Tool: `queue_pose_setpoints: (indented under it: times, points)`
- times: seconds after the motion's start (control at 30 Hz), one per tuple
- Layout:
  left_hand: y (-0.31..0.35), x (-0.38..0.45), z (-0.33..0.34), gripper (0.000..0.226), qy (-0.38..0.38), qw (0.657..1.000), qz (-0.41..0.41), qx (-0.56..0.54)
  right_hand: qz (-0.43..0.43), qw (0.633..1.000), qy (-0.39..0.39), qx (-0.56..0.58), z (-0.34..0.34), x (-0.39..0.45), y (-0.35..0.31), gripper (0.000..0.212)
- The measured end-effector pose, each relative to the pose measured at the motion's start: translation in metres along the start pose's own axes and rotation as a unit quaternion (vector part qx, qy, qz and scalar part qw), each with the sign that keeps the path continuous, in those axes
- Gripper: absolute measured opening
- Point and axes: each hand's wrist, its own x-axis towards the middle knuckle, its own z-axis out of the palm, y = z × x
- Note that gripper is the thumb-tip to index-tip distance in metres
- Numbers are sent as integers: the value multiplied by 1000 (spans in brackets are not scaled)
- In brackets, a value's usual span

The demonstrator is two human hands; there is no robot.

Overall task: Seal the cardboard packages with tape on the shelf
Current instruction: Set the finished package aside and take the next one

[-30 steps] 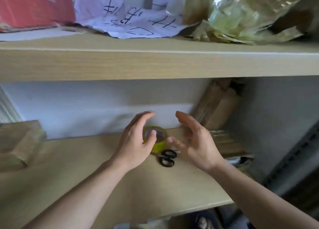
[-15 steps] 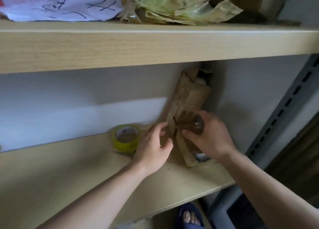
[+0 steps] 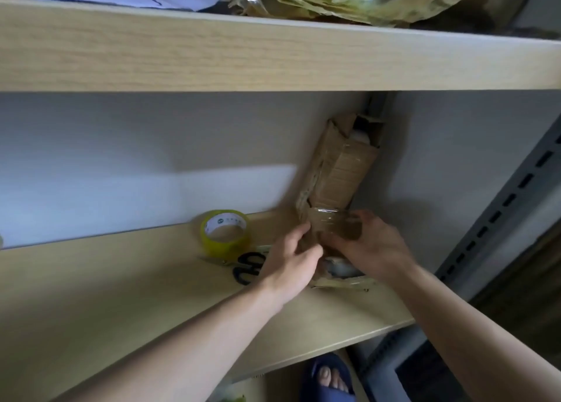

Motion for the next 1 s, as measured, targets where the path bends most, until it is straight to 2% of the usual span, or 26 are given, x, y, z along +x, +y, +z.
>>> queue_pose_setpoints:
  times: [0.1, 0.13, 0.2, 0.3, 0.4, 0.47, 0.67, 0.8, 0.93, 1.0]
  points:
    - [2, -8, -23, 55, 16, 999, 15, -28, -32, 999, -6, 20, 0, -6, -18, 66]
    - [3, -12, -30, 51, 20, 999, 15, -40, -43, 999, -9, 23, 1, -8, -25, 65]
    - [2, -20, -47, 29, 33, 998, 16, -52, -66, 997, -15, 25, 6, -12, -42, 67]
    - [-2, -35, -76, 21, 75, 995, -5, -69, -95, 994, -35, 33, 22, -15, -72, 68]
    - [-13, -51, -111, 55, 116, 990, -14, -83, -114, 992, -60, 6, 43, -20, -105, 67]
    - [-17, -62, -134, 65, 136, 986, -16, -95, -128, 989, -75, -7, 57, -25, -127, 69]
    - [-36, -96, -195, 57, 175, 980, -31, -92, -191, 975, -114, -4, 94, -42, -182, 66]
    - [-47, -113, -223, 39, 199, 975, -39, -91, -213, 965, -150, 4, 113, -50, -202, 67]
    - [-59, -123, -240, 45, 217, 972, -44, -85, -234, 956, -173, 15, 130, -52, -214, 64]
    - [-67, -123, -241, 40, 226, 968, -56, -98, -234, 954, -188, 12, 137, -51, -217, 64]
